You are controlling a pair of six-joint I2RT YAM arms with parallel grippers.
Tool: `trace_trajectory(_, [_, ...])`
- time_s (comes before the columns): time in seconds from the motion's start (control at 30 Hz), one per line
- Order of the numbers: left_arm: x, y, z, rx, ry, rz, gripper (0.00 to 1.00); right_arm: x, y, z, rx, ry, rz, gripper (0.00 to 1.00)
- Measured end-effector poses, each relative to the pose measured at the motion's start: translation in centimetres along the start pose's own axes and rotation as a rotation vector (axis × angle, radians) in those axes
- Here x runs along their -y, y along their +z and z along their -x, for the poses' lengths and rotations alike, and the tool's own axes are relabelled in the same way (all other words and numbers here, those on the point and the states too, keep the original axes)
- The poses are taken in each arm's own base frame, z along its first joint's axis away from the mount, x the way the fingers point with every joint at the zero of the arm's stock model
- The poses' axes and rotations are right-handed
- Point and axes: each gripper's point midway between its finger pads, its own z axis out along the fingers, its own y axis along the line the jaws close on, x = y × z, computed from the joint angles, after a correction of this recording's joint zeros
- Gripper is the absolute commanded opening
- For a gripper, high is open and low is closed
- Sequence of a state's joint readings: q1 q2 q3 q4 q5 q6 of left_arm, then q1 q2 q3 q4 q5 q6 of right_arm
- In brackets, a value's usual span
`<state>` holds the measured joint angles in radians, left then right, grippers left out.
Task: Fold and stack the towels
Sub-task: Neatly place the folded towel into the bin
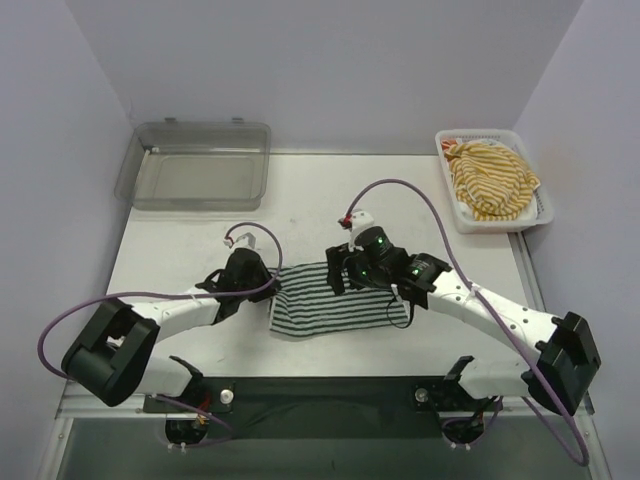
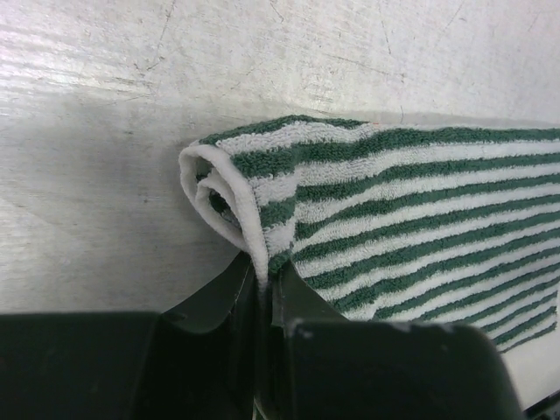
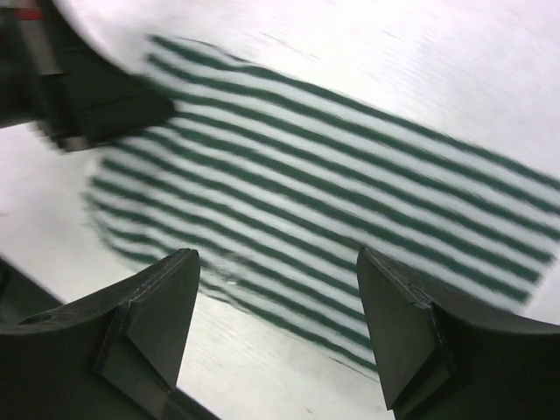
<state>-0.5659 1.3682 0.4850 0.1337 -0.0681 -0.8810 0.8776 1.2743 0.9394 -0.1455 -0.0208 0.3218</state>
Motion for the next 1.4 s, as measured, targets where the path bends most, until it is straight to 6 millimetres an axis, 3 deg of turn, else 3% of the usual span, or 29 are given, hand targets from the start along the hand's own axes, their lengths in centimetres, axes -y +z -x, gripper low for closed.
trace_trajectory(0.1, [-0.3, -0.4, 0.3, 0.006, 0.037, 0.004, 0.01, 4.1, 0.1, -1.9, -0.038, 0.092, -0.108, 0.7])
trace_trajectory(0.3, [-0.5, -1.3, 1.6, 0.034, 0.09, 0.006, 0.02, 8.8, 0.3, -7.0, -0.155, 0.235, -0.243, 0.69])
trace_trajectory(0.53, [-0.3, -1.7, 3.0, 0.053, 0.145, 0.012, 0.01, 11.3, 1.0, -9.5, -0.23, 0.379, -0.302, 0.69])
trace_trajectory(0.7, [-1.4, -2.0, 3.6, 0.047, 0.165, 0.049, 0.0, 12.2, 1.4, -11.3, -0.29, 0.449, -0.315, 0.69])
trace_trajectory(0.93, [-1.3, -2.7, 5.2, 0.048, 0.224, 0.074, 0.0, 12.3, 0.9, -10.7, -0.249, 0.454, -0.303, 0.74])
trace_trajectory(1.1, [0.4, -3.6, 8.0, 0.09, 0.294, 0.063, 0.0, 12.6, -1.2, -8.3, -0.095, 0.408, -0.298, 0.75])
trace_trajectory(1.23, [2.7, -4.4, 12.0, 0.157, 0.36, 0.052, 0.0, 13.3, -2.3, -7.2, 0.005, 0.372, -0.32, 0.75])
trace_trajectory(1.4, [5.7, -3.6, 18.6, 0.229, 0.426, 0.06, 0.0, 14.2, -2.4, -8.2, 0.008, 0.341, -0.358, 0.75])
